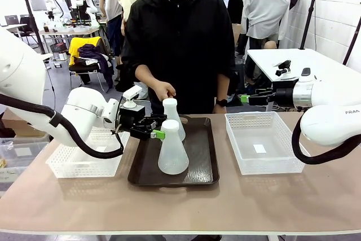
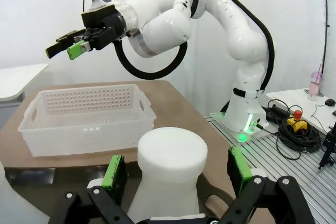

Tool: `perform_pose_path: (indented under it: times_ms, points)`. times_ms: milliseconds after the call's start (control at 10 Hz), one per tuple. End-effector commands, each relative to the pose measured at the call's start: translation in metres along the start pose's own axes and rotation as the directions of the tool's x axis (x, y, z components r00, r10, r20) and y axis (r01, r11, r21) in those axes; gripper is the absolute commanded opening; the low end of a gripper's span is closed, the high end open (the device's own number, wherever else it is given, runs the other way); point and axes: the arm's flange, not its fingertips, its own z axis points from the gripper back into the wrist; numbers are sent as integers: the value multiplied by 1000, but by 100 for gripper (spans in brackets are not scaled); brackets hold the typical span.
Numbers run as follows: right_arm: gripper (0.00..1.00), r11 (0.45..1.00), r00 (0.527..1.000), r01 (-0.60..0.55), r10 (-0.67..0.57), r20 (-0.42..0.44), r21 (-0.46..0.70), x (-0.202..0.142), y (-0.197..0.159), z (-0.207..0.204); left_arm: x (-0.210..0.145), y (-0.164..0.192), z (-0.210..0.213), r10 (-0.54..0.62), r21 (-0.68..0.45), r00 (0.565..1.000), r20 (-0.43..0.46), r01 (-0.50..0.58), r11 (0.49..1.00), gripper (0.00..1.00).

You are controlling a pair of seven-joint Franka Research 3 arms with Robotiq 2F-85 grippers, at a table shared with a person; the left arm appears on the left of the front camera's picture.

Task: Prepare the laboratory tools.
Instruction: Place the picked Big flask upright in the Handle tray as directed by the person.

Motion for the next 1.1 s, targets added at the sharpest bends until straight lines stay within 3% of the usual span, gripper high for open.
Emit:
perform_pose_path:
  times_ms: [0,1000]
  points:
    - [100,1000,1000,0,0,-6,4,3,0,1,1,1,0,-19,3,1000,12,19,1000,100]
    - [100,1000,1000,0,0,-6,4,3,0,1,1,1,0,-19,3,1000,12,19,1000,100]
